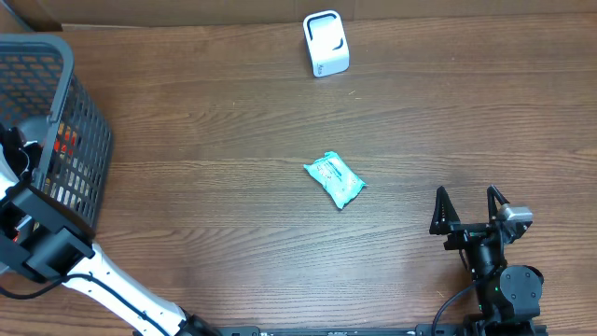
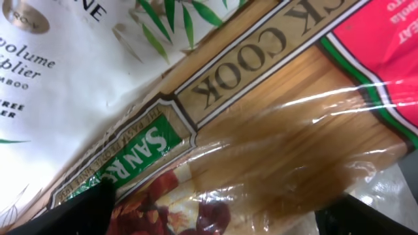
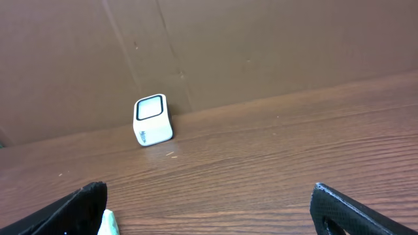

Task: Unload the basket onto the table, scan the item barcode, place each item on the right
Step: 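Return the left gripper into the basket and grasp the spaghetti pack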

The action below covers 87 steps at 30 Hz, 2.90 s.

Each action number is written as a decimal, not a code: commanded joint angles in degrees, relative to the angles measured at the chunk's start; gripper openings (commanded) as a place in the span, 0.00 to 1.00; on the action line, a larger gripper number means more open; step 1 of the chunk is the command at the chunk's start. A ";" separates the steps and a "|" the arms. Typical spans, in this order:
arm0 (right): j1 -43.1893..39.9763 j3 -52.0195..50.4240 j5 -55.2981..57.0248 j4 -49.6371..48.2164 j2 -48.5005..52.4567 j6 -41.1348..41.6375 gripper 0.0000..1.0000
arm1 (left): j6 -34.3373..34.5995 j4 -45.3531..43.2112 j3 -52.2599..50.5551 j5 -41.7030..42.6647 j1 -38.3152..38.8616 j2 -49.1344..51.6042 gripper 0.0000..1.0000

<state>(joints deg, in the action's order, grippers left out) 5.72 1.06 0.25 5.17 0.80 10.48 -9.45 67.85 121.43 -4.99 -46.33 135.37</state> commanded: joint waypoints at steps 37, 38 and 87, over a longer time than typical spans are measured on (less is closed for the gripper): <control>0.33 -0.61 0.11 -0.35 -0.63 0.02 1.00 | 7.10 12.09 23.54 11.34 0.76 1.14 0.04; 0.33 -0.61 0.11 -0.35 -0.63 0.04 1.00 | 7.37 12.07 23.54 12.15 0.76 -0.28 0.04; 0.33 -0.61 0.11 -0.37 -0.63 0.02 1.00 | -0.15 -9.40 -16.31 -0.11 0.48 -18.75 0.99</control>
<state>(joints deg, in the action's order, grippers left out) 5.72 1.06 0.25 5.15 0.80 10.48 -2.70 60.80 108.97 -3.73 -45.76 116.05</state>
